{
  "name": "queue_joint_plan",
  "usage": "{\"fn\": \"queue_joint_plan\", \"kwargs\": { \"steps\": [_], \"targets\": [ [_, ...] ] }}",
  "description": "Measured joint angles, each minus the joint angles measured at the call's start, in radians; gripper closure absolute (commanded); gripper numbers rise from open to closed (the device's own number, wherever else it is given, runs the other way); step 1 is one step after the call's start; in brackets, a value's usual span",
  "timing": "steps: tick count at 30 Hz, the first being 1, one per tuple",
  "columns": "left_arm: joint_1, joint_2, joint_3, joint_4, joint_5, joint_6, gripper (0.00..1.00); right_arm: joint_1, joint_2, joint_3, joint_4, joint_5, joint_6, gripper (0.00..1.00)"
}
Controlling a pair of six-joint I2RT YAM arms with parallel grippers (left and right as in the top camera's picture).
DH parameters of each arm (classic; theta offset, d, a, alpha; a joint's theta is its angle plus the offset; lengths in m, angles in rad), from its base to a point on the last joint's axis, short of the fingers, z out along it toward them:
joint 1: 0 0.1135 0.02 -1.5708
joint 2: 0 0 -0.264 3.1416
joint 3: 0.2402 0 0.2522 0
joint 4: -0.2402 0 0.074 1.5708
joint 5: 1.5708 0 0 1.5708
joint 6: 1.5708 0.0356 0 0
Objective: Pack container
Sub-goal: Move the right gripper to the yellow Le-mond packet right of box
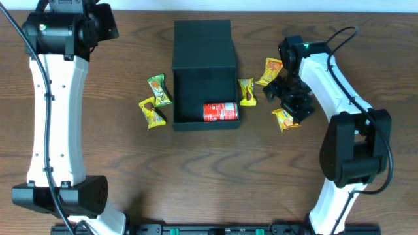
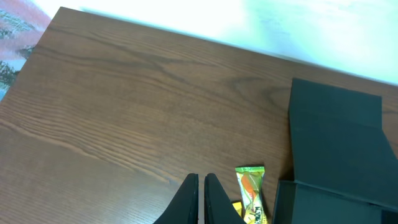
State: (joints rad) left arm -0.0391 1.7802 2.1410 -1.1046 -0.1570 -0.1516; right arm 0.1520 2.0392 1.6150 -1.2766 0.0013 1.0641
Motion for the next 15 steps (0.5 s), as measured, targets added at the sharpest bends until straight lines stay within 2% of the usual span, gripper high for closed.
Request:
{"fn": "queue_joint_plan", "kwargs": {
  "steps": [5, 11, 15],
  "targets": [
    [0.0, 0.0, 0.0, -0.006, 0.0, 0.0, 0.94, 0.0, -0.041, -0.095, 0.024, -0.003, -0.058, 0.01],
    [0.0, 0.0, 0.0, -0.013, 0.004, 0.0, 0.94, -0.012, -0.252, -0.362, 0.323, -0.027, -0.085, 0.06],
    [0.0, 0.0, 0.0, -0.013, 0.02, 0.0, 0.94, -0.015, -0.276, -0.401, 0.379, -0.031, -0.083, 0.06]
  ]
}}
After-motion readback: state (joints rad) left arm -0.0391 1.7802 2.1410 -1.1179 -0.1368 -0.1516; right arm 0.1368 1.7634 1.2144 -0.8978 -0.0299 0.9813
